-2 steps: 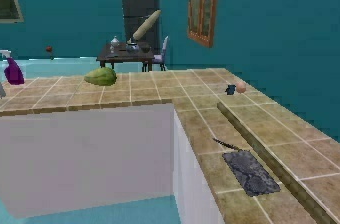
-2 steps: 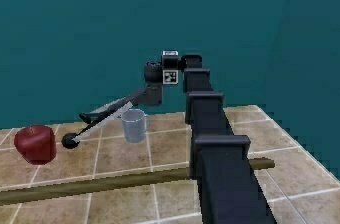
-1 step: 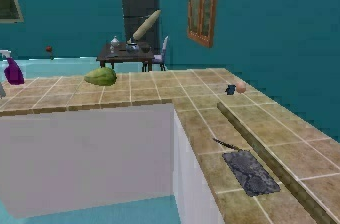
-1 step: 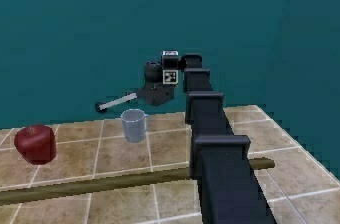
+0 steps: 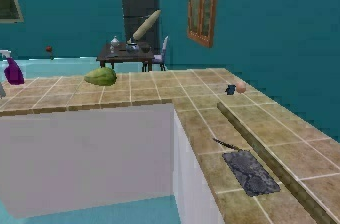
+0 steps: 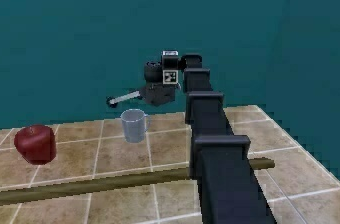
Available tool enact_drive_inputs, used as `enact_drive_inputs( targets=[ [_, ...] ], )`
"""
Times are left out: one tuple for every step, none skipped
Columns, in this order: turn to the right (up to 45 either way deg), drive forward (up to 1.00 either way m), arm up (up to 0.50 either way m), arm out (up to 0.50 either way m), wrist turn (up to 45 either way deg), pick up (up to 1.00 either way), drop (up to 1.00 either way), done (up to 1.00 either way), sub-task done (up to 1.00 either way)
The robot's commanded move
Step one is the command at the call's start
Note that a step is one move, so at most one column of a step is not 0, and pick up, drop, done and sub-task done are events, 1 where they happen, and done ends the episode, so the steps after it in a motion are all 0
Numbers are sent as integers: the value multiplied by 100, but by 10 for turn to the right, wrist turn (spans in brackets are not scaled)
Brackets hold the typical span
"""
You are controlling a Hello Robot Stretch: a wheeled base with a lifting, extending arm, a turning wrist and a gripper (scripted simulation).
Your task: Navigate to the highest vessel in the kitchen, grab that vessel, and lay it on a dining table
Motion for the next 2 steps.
enact_drive_inputs(
  targets=[
    [0, 0, -16, 0, 0, 0, 0, 0, 0],
    [0, 0, 0, 0, 0, 100, 0, 0, 0]
  ],
)
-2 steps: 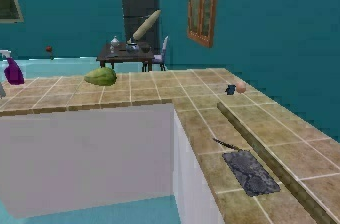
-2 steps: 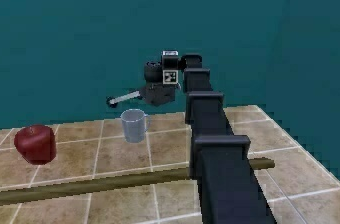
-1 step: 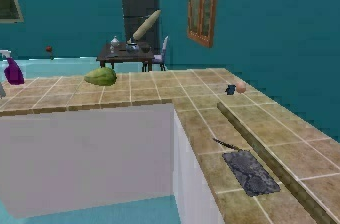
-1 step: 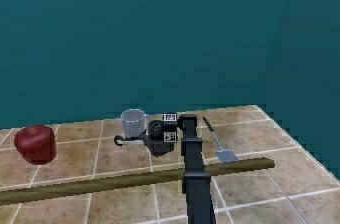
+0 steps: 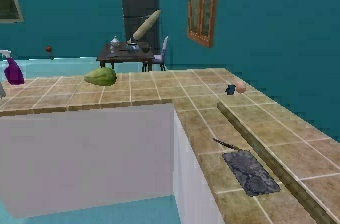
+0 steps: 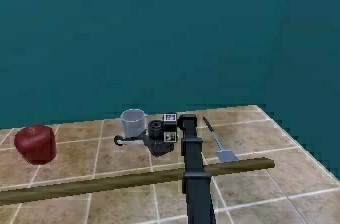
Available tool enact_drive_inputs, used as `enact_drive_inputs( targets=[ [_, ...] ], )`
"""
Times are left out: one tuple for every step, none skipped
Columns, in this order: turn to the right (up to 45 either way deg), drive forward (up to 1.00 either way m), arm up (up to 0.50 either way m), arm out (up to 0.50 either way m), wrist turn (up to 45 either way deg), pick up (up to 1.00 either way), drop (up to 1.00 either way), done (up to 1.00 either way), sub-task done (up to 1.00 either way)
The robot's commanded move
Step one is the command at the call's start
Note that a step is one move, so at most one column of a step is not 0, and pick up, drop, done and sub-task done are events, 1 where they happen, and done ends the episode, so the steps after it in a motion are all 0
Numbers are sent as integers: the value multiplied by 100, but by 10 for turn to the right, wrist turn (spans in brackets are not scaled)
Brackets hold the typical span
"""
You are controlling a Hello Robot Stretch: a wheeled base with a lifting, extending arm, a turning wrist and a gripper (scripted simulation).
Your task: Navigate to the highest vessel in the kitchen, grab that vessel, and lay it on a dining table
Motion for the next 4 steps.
enact_drive_inputs(
  targets=[
    [0, 0, 10, 0, 0, 0, 0, 0, 0],
    [0, 0, 6, 0, 0, 0, 0, 0, 0],
    [0, 0, 0, 0, -450, 0, 0, 0, 0],
    [0, 0, 0, 0, -450, 0, 0, 0, 0]
  ],
)
